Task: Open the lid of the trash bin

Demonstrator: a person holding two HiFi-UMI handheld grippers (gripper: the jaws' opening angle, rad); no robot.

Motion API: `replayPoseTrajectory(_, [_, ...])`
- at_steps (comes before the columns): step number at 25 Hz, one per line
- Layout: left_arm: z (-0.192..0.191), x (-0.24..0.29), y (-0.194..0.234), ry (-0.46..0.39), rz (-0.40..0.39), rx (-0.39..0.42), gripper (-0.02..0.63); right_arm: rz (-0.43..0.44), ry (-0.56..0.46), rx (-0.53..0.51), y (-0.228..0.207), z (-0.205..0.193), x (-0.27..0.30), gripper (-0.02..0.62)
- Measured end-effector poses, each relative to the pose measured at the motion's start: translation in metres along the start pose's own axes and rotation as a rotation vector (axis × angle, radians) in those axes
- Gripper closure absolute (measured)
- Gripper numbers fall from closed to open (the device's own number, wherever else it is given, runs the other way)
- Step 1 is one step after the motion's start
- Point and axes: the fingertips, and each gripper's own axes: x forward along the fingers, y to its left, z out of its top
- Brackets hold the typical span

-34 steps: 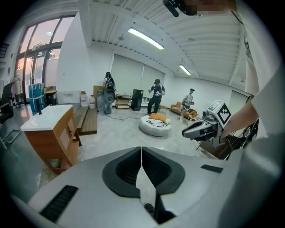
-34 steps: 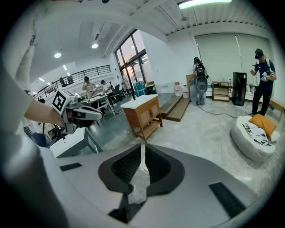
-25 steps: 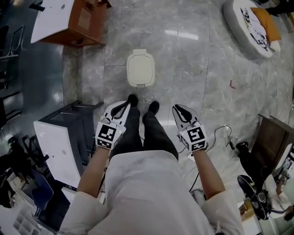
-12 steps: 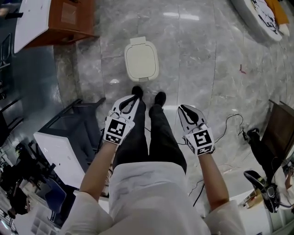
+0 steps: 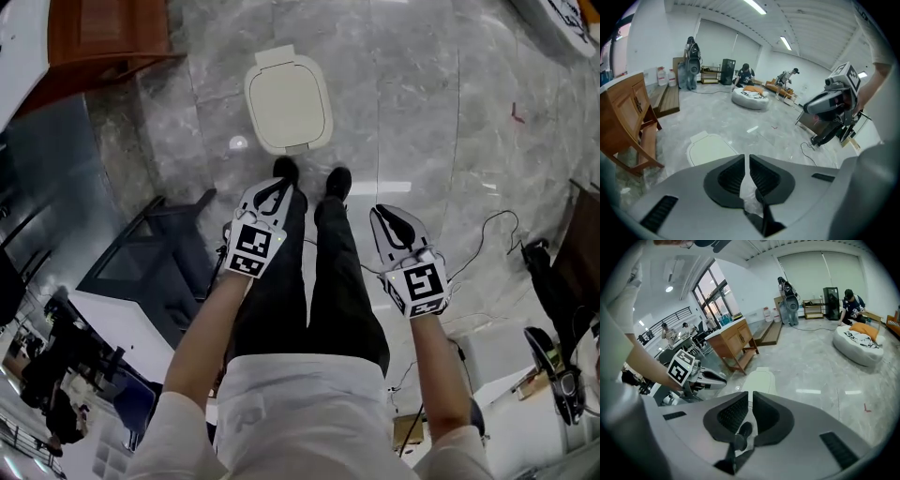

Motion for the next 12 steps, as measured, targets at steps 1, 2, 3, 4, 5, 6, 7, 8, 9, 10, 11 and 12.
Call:
replayPoseTrajectory(1, [-0.007,0.006,0.001,0.012,-0.004,0.002,0.584,-0.002,0.001,0.010,-0.001,-0.004,0.005,0.560])
replayPoseTrajectory(2, [-0.013,0.012,0.002,0.023,-0.007,0.005,0.584,-0.003,0.001,0.021,-0.002,-0.007,0.010,0.560])
replayPoseTrajectory(3, [-0.019,0.019,0.003,0.033,-0.010,0.010,0.584,-0.004,0.001,0.032,-0.004,-0.010,0.015,0.560])
replayPoseTrajectory(4, [-0.025,0.025,0.005,0.042,-0.011,0.014,0.584,-0.005,0.000,0.042,-0.005,-0.013,0.021,0.560])
replayPoseTrajectory(5, [-0.030,0.031,0.007,0.049,-0.011,0.016,0.584,-0.005,0.001,0.052,-0.006,-0.017,0.026,0.560])
replayPoseTrajectory(6, [-0.035,0.037,0.010,0.056,-0.011,0.017,0.583,-0.005,0.002,0.061,-0.006,-0.020,0.032,0.560])
replayPoseTrajectory(7, [-0.041,0.043,0.012,0.063,-0.010,0.017,0.577,-0.005,0.002,0.069,-0.006,-0.024,0.037,0.560])
replayPoseTrajectory(8, [-0.046,0.050,0.015,0.070,-0.010,0.016,0.566,-0.004,0.003,0.077,-0.007,-0.028,0.042,0.560])
replayPoseTrajectory(9, [-0.051,0.057,0.018,0.077,-0.010,0.015,0.565,-0.004,0.003,0.084,-0.007,-0.031,0.047,0.560])
replayPoseTrajectory(10, [-0.056,0.065,0.021,0.085,-0.007,0.014,0.565,-0.003,0.004,0.091,-0.009,-0.035,0.052,0.560])
replayPoseTrajectory(11, [-0.060,0.073,0.025,0.094,-0.002,0.014,0.565,-0.002,0.004,0.096,-0.010,-0.038,0.056,0.560])
replayPoseTrajectory(12, [-0.064,0.079,0.029,0.105,0.007,0.013,0.565,-0.001,0.005,0.099,-0.011,-0.041,0.059,0.560])
